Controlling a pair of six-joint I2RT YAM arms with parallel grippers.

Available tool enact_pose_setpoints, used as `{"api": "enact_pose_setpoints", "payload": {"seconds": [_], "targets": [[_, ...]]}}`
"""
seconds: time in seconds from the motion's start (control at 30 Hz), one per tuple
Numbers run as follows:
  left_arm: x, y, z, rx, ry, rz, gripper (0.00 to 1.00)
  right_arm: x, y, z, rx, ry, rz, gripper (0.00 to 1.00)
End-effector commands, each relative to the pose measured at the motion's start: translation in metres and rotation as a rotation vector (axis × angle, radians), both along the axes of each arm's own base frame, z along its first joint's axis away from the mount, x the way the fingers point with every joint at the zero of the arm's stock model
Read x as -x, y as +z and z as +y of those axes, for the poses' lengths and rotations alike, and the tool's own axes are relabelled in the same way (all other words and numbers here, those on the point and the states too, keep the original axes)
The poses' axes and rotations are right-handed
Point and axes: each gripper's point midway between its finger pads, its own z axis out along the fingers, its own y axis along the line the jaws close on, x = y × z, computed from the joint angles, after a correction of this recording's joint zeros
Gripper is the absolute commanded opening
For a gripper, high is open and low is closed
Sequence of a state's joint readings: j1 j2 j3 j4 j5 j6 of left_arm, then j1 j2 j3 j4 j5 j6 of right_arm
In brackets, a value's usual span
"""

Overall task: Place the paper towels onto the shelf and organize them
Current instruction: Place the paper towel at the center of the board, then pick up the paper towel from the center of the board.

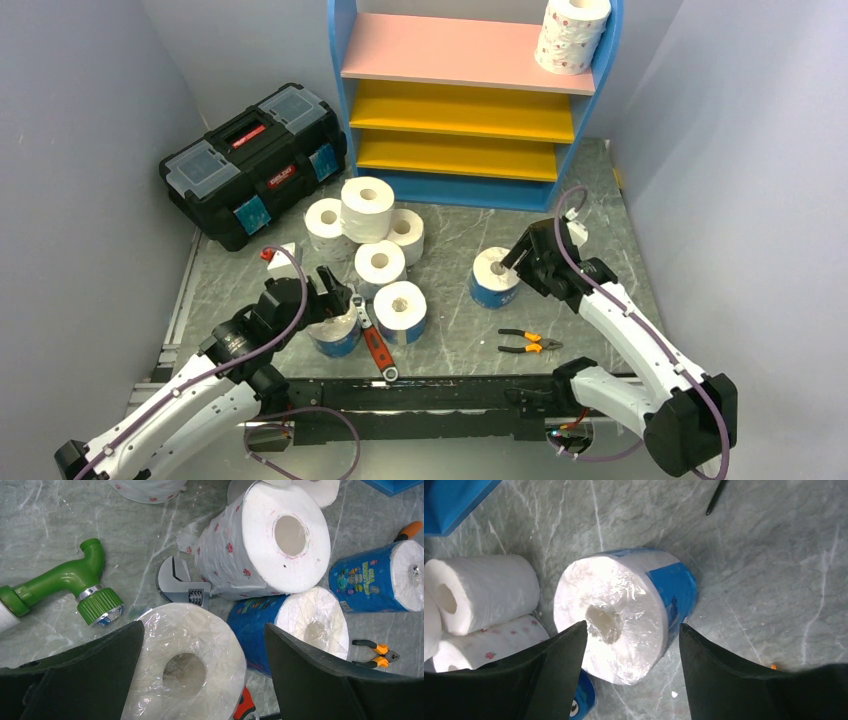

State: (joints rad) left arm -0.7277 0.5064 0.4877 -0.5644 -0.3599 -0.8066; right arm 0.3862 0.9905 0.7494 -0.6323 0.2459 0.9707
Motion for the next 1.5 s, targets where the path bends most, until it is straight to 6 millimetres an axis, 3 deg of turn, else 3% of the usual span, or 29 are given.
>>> {"api": "enact_pose_setpoints", "payload": {"seconds": [0.0,0.37,0.63,0.97,1.1,1.47], "targets": [[0.009,-0.013,-0.008,0.016,-0.042,0.064,0.96,-0.007,0.007,0.016,-0.038,0.098,-0.040,0.68],[0.010,-0.016,-0.008,0.010,-0.041,0.072,0.96,-0.003,-0.021,0.013,-0.014,0.089,0.025,0.60],[0.009,-0.017,-0.009,0.008,-0.043,0.075,0.96,-0.002,-0.029,0.008,0.007,0.079,0.045,0.59],[0.009,-0.018,-0.010,0.008,-0.045,0.080,0.96,-0.002,-0.028,0.010,-0.008,0.083,0.046,0.43],[0.008,-0.017,-0.009,0.004,-0.042,0.077,0.96,-0.005,-0.008,0.008,-0.003,0.079,0.004,0.33],[0.009,-0.017,-0.009,0.008,-0.041,0.074,0.96,-0.021,0.098,-0.015,0.063,0.026,-0.194,0.29]]}}
